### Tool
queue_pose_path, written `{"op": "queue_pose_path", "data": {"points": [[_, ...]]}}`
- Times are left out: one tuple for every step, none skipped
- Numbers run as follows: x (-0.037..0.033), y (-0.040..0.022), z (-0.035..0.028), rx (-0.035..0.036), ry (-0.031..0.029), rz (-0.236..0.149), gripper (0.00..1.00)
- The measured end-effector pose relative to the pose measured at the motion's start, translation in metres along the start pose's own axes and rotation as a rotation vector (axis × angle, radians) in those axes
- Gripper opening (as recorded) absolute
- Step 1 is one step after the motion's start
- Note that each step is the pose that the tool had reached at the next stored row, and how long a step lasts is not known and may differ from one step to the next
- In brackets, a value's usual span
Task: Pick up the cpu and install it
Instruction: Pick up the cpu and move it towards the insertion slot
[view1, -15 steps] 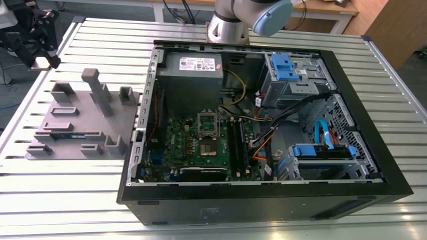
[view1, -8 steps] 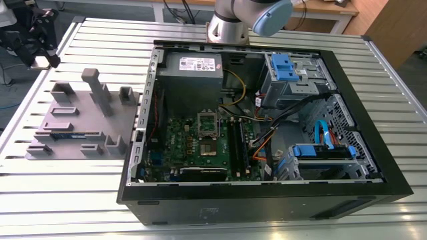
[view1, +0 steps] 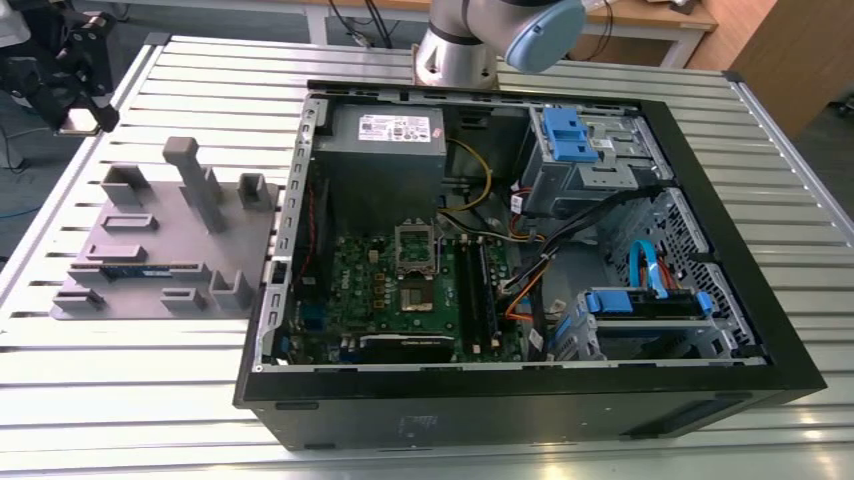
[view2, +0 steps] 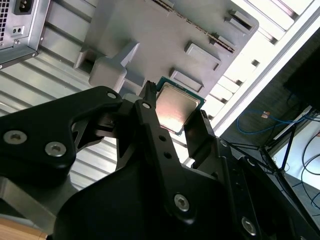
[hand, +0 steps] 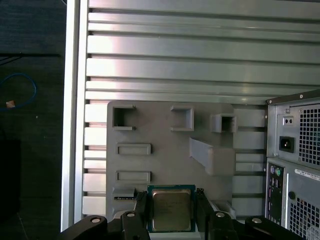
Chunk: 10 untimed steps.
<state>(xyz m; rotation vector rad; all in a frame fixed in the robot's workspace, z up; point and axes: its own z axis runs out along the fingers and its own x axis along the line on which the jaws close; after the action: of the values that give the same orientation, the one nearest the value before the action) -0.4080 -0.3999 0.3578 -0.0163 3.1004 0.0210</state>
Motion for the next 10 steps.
{"op": "queue_pose_path", "data": {"points": [[-0.0001,0.0000,0.0000,0.0000,0.0000,0.000,0.47],[-0.0003,0.0000,0.0000,0.0000,0.0000,0.000,0.47],[-0.0006,0.0000,0.0000,0.0000,-0.0001,0.000,0.47],[-0.0010,0.0000,0.0000,0.0000,0.0000,0.000,0.47],[-0.0013,0.0000,0.0000,0.0001,0.0001,0.000,0.47],[-0.0018,0.0000,0.0001,-0.0001,0.0000,0.000,0.47],[-0.0023,0.0000,0.0001,0.0000,0.0001,0.000,0.47],[-0.0029,0.0000,0.0001,0.0000,0.0000,0.000,0.47],[-0.0034,-0.0001,0.0001,0.0000,0.0000,0.000,0.47],[-0.0040,-0.0001,0.0001,0.0000,0.0000,0.000,0.47]]}}
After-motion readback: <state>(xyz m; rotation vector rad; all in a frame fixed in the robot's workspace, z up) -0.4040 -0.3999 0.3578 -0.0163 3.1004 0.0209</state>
